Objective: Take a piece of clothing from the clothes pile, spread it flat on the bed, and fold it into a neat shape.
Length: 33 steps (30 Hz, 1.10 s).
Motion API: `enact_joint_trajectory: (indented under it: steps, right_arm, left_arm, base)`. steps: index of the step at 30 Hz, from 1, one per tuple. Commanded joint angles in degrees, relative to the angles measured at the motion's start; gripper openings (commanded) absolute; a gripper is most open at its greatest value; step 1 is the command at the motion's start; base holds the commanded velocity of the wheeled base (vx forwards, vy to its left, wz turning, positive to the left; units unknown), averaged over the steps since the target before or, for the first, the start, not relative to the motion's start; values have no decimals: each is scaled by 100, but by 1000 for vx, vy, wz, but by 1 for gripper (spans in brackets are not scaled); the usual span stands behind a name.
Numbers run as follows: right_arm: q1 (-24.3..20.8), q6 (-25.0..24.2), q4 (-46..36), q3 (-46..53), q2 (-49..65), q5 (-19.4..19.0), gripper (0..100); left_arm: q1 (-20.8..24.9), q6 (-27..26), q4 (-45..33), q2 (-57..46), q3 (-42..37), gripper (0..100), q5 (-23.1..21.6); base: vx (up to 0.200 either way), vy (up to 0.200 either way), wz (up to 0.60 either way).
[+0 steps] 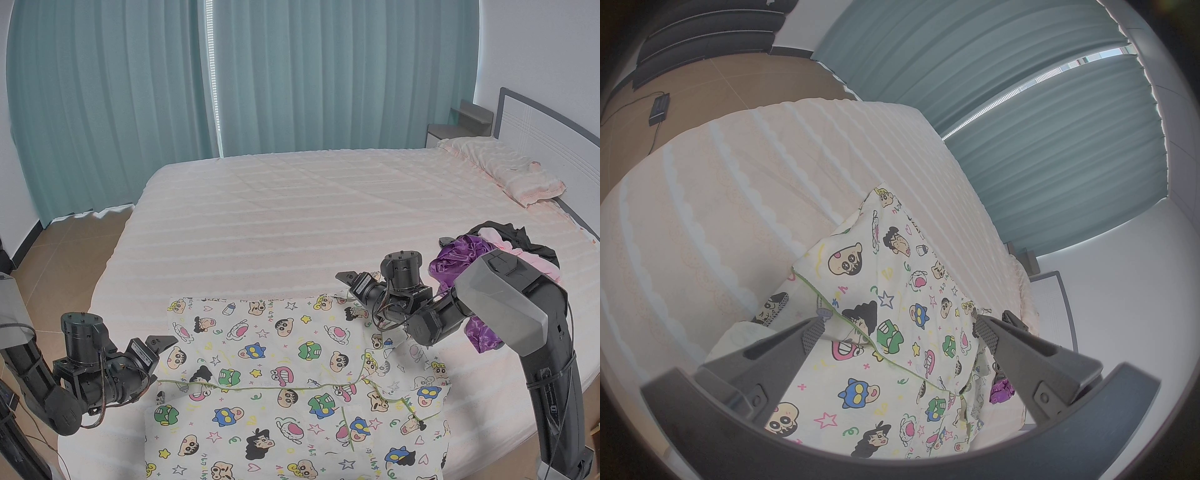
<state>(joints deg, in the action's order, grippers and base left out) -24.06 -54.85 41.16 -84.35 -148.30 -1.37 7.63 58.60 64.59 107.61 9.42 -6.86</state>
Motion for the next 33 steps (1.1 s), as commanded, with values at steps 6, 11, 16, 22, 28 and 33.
enact_joint_trajectory:
  steps: [6,11,16,22,28,33]
  right_arm:
    - [7,-9,-503,-811,-261,207,100]
    - [7,0,-591,-741,-173,224,100]
    - [-37,0,-741,-724,-261,224,100]
    - [-37,0,-767,-697,-322,242,100]
    - [-19,-9,-723,-855,-419,251,100]
    - [-37,-422,-758,-1506,-604,523,100]
  left_arm:
    - [2,2,1,-3,-37,100,10]
    - [2,2,1,-3,-37,100,10]
    - [2,2,1,-3,-37,100,18]
    - [2,2,1,-3,-37,100,18]
    - [2,2,1,6,-37,100,18]
    - [-7,2,1,6,-37,100,27]
  base:
    - [0,0,0]
    - [0,0,0]
    - [0,0,0]
    - [0,0,0]
    - [0,0,0]
    - [0,0,0]
